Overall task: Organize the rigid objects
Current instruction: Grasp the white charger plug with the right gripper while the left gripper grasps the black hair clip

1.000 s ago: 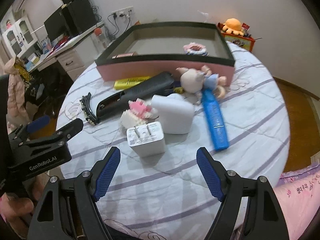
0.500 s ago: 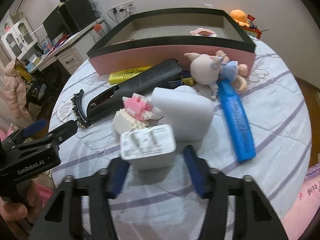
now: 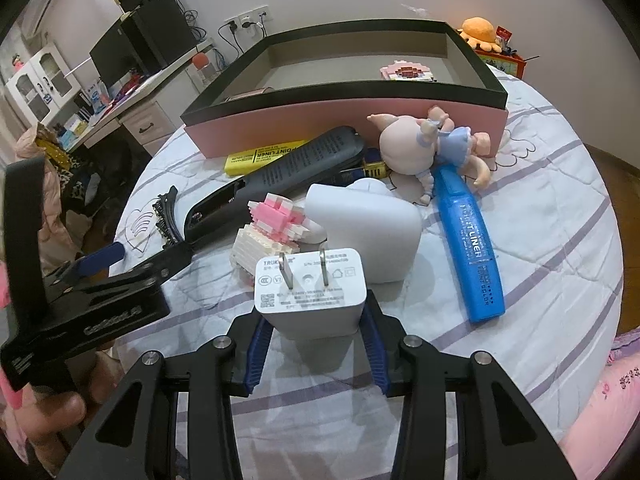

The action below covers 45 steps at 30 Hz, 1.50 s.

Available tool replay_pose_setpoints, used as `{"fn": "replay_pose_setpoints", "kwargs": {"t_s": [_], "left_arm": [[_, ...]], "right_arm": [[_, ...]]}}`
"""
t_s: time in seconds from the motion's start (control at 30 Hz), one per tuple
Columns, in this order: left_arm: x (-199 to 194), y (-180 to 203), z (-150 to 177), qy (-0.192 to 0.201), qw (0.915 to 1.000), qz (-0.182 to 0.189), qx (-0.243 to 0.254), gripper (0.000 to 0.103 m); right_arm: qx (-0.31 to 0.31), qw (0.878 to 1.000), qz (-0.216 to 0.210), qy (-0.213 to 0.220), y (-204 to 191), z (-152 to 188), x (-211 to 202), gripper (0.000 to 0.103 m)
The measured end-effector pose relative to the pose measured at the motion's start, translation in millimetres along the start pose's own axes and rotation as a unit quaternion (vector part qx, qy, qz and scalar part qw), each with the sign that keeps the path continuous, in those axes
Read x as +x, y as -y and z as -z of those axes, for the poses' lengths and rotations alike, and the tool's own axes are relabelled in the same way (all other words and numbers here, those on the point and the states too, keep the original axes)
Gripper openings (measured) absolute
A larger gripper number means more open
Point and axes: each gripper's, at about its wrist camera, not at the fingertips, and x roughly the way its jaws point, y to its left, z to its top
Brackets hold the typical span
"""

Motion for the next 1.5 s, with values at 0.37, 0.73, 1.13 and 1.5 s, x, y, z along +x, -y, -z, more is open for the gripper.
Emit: {"fn": "replay_pose_setpoints", "kwargs": {"t_s": [0.37, 0.73, 1.13, 1.5], "left_arm": [[10.1, -23.8, -4.8, 0.01, 0.9996, -0.02, -0.016, 0.095], [7.2, -24.7, -8.6, 0.04, 0.9992, 0.006, -0.005, 0.022], [-8.1, -17.4, -5.6, 0.038, 0.9989, 0.028, -0.005, 0.019], [-48.2, 0.2, -33.7, 0.066, 0.9965, 0.05, 0.009, 0.019]], "right_arm": [[-0.009, 1.0, -0.01, -0.003, -3.1, -1.8, 0.4, 0.043], [-0.009, 1.0, -0.012, 0.0, -4.9, -4.0, -3.1, 0.043], [-0.008, 1.0, -0.012, 0.01, -5.9, -5.5, -13.4, 0.043], [-0.007, 0.999, -0.012, 0.033, 0.0, -21.8, -38.1, 0.043]]}}
